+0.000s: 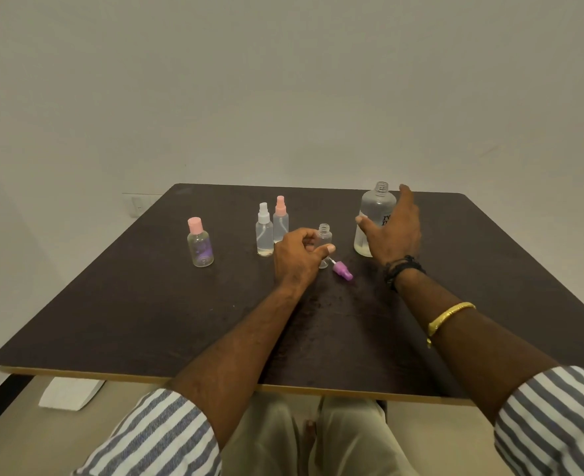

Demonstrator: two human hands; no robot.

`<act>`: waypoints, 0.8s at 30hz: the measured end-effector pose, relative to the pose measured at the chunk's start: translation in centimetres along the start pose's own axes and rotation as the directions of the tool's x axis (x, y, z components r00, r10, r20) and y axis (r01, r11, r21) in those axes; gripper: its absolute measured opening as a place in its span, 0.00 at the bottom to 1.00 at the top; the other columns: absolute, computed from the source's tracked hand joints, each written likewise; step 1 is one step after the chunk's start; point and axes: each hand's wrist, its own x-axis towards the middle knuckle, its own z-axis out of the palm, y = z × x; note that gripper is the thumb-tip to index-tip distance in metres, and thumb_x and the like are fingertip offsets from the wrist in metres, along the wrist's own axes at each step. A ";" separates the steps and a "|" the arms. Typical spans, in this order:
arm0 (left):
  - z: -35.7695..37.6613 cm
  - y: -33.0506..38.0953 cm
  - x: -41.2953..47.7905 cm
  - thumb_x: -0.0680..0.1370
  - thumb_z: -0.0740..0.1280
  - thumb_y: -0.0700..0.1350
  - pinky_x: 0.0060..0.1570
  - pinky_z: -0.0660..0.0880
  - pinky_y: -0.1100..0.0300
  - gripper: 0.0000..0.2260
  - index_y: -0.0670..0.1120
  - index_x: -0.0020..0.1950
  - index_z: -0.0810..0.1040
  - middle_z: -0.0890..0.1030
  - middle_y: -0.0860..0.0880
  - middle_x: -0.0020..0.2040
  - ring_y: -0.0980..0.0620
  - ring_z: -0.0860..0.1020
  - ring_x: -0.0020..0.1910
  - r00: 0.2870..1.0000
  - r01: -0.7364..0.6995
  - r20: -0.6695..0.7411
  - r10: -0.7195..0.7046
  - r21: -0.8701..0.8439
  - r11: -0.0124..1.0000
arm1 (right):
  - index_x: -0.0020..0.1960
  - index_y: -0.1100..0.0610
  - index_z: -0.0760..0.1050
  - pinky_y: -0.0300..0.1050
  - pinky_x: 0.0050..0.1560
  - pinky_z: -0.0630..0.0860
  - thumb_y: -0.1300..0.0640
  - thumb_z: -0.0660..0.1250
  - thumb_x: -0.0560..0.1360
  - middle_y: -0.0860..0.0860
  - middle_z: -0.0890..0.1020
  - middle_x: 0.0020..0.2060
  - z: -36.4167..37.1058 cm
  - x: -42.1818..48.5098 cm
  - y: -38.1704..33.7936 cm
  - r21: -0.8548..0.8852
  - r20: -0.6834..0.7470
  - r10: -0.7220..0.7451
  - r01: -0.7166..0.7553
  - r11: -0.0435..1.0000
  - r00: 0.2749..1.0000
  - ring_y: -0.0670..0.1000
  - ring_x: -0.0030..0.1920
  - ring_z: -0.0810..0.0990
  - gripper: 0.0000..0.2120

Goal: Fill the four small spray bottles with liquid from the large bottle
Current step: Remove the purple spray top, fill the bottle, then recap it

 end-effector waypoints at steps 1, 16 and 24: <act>0.0 0.0 0.0 0.71 0.79 0.50 0.47 0.79 0.66 0.17 0.44 0.56 0.83 0.86 0.48 0.48 0.54 0.83 0.46 1.000 -0.002 0.000 0.002 0.002 1.000 | 0.78 0.52 0.58 0.59 0.64 0.74 0.45 0.78 0.70 0.57 0.73 0.71 0.1 0.0 0.0 0.022 0.014 0.007 -0.007 1.000 1.000 0.61 0.69 0.74 0.44; 0.0 -0.2 0.0 0.71 0.79 0.51 0.49 0.81 0.61 0.18 0.44 0.57 0.83 0.86 0.48 0.49 0.55 0.83 0.46 1.000 -0.023 -0.007 0.023 0.009 1.000 | 0.74 0.50 0.65 0.53 0.62 0.77 0.53 0.78 0.70 0.54 0.78 0.65 1.3 -0.5 0.9 0.124 0.022 -0.099 0.096 0.988 0.995 0.56 0.63 0.78 0.37; -0.1 0.3 -0.2 0.70 0.79 0.51 0.49 0.83 0.57 0.17 0.46 0.55 0.84 0.86 0.51 0.46 0.57 0.83 0.44 0.999 -0.041 -0.016 0.041 -0.005 0.999 | 0.76 0.48 0.67 0.51 0.60 0.75 0.58 0.74 0.71 0.54 0.76 0.64 0.9 -0.8 0.1 0.038 0.108 -0.385 0.383 0.923 0.917 0.56 0.63 0.73 0.35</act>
